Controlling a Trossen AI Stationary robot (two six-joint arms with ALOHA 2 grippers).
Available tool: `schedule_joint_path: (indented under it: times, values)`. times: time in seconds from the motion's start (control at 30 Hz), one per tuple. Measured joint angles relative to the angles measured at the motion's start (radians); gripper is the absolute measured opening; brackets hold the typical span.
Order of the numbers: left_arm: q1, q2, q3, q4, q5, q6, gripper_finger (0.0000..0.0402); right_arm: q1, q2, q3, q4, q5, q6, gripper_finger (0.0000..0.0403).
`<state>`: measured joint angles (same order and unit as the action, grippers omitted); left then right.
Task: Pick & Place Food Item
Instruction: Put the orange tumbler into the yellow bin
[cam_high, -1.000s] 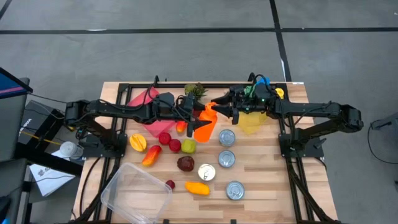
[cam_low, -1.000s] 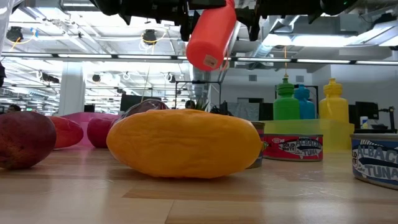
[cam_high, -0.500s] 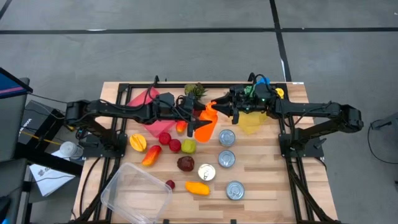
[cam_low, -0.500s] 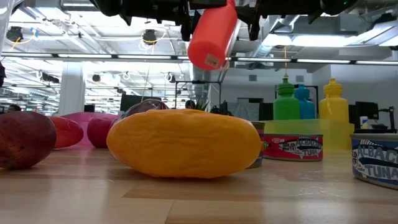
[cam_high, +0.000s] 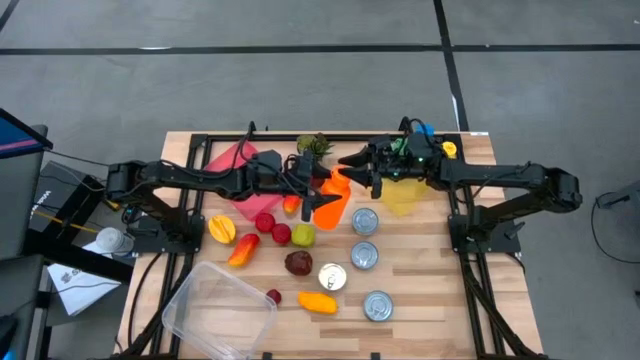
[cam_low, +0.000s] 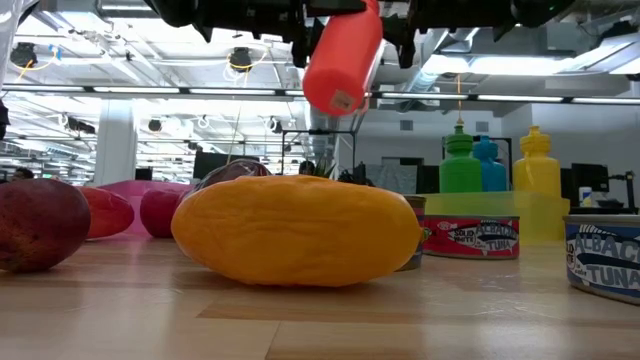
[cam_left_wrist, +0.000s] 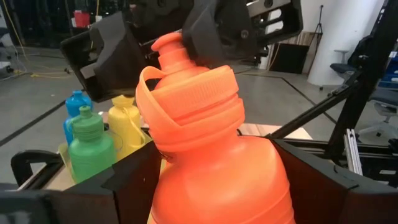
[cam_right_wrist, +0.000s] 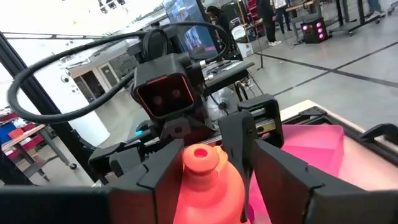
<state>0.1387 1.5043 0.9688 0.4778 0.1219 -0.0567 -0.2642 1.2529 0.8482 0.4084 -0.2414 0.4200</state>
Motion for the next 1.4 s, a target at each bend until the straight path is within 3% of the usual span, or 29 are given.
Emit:
schedule_joint_path:
  times: [0.13, 0.33, 0.6, 0.77, 0.93, 1.07, 1.27, 1.4]
  values:
    - [0.002, 0.002, -0.001, -0.018, 0.001, 0.000, 0.0281, -0.001, 0.027, 0.005, 0.007, -0.046, -0.001, 0.0140]
    - [0.002, -0.001, 0.001, -0.024, -0.017, 0.002, 0.0281, 0.001, 0.037, 0.053, -0.017, -0.047, -0.053, 0.0043]
    - [0.002, -0.003, 0.001, -0.010, -0.029, -0.003, 0.0283, 0.002, 0.037, 0.092, -0.094, -0.047, -0.057, 0.0044]
    - [0.004, -0.034, 0.001, -0.053, -0.125, -0.075, 0.0310, -0.012, 0.007, 0.091, -0.124, -0.022, -0.083, 0.0044]
    - [0.009, -0.106, 0.002, -0.148, -0.145, -0.079, 0.0340, -0.048, -0.080, 0.091, -0.226, 0.017, -0.124, 0.0044]
    - [0.007, -0.185, 0.002, -0.201, -0.192, -0.077, 0.0353, -0.071, -0.186, 0.091, -0.392, 0.128, -0.181, 0.0044]
    - [0.008, -0.288, 0.002, -0.304, -0.319, -0.076, 0.0353, -0.044, -0.353, 0.091, -0.657, 0.442, -0.263, 0.0044]
    - [0.008, -0.328, 0.002, -0.358, -0.362, -0.075, 0.0346, 0.018, -0.463, 0.047, -0.722, 0.649, -0.279, 0.0044]
